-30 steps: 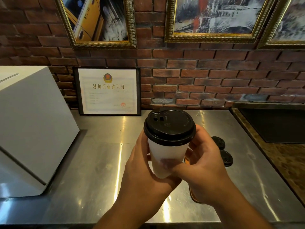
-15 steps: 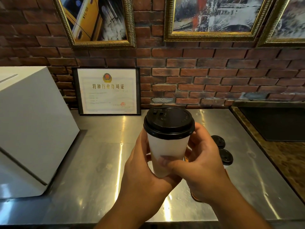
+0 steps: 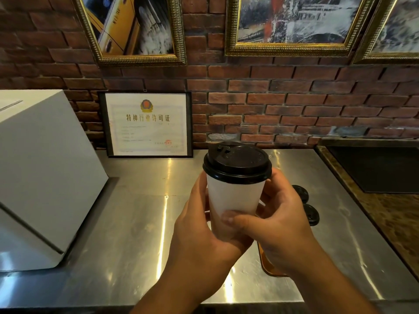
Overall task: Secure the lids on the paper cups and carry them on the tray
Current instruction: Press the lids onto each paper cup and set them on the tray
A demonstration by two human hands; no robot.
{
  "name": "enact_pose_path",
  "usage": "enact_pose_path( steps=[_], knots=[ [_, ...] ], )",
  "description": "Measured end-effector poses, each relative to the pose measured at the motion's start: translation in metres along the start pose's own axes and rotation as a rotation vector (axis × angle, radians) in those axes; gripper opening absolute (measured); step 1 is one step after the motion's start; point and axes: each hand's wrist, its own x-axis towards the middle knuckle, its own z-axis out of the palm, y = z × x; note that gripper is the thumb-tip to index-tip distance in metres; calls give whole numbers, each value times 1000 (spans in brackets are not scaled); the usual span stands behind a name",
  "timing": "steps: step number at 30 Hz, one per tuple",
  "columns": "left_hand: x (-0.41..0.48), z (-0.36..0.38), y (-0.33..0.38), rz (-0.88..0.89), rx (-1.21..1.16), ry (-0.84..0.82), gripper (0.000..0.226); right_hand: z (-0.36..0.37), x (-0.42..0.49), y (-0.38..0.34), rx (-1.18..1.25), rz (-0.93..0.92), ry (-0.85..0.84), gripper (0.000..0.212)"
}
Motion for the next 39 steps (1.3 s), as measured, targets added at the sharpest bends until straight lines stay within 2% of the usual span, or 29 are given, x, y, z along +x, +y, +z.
enact_pose_path(
  steps=[4,7,10,17,20,24,33,39],
  knots=[
    [2,0,-2,-40,-45,35,104,1,-1,-2,-2,25,-31,82],
    [2,-1,-2,-10,-41,8,109,-1,0,-2,16,9,-39,78],
    [2,-1,-2,-17,-56,-18,109,-1,0,-2,5,12,-18,80],
    [4,0,2,-108,-196,57,96,1,-4,-4,-10,10,-24,84],
    [3,-2,4,-1,-92,4,108,0,-5,-6,-23,-8,-30,75],
    [2,-4,2,-8,-83,-23,116,-1,-5,-8,14,7,0,77],
    [0,-3,1,-29,-35,53,102,3,-5,-6,20,27,4,84],
    [-3,-1,-2,-10,-36,17,101,3,-4,-5,38,16,18,78]
  ],
)
